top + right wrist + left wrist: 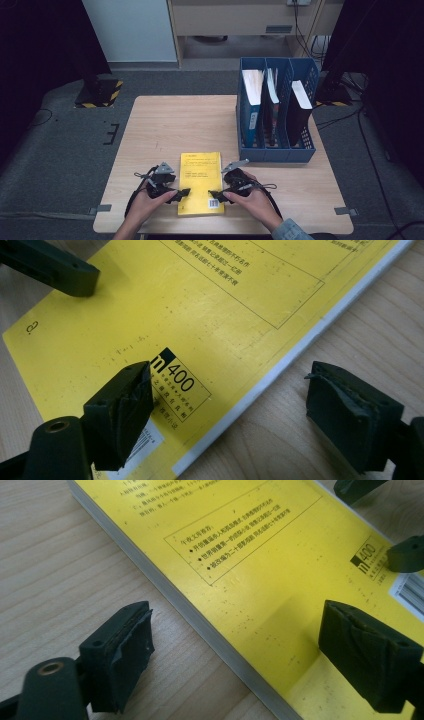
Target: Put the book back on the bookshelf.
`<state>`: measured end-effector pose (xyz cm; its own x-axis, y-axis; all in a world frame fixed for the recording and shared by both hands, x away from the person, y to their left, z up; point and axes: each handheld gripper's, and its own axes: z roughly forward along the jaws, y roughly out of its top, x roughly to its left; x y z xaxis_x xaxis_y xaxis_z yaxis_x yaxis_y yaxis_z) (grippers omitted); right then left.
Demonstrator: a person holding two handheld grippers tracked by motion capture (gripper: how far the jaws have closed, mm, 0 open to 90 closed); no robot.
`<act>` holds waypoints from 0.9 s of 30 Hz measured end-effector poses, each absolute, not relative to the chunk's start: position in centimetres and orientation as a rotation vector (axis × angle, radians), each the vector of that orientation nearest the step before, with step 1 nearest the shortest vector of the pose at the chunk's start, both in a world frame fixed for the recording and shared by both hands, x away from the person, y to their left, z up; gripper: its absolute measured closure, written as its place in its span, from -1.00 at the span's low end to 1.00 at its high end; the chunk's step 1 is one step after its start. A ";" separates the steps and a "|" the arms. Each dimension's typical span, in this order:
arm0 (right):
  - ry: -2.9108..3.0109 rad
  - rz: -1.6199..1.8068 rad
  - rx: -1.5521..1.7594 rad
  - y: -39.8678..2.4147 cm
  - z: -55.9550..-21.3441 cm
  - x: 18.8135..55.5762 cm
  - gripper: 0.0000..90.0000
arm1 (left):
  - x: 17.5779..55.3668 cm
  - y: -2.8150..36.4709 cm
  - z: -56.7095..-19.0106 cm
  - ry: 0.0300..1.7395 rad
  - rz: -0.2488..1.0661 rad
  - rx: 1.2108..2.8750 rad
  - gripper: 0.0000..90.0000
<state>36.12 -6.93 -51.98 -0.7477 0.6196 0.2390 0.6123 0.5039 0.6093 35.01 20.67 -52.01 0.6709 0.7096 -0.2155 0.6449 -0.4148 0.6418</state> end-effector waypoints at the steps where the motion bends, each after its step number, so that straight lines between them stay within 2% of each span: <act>1: 2.716 1.096 1.108 -6.9 -52.0 36.1 -0.57 | 35.1 20.6 -52.1 1.037 0.104 2.159 -0.64; 12: 2.714 1.107 1.093 -6.6 -52.0 35.8 -0.51 | 36.0 21.0 -52.0 1.043 0.060 2.130 -0.25; 20: 2.701 1.117 1.091 -6.7 -52.1 35.5 -0.54 | 36.7 20.9 -52.1 1.044 0.057 2.127 -0.25; 24: 2.684 1.129 1.096 -6.7 -52.2 35.3 -0.54 | 36.7 20.4 -52.2 1.028 0.082 2.128 -0.48; 27: 2.682 1.127 1.100 -6.6 -52.2 35.3 -0.55 | 36.8 20.3 -52.2 1.024 0.090 2.145 -0.50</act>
<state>35.32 -6.64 -52.23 -0.7494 0.6212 0.2291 0.5983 0.4872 0.6362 36.81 20.27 -52.18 0.6780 0.6951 -0.2392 0.6430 -0.4031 0.6512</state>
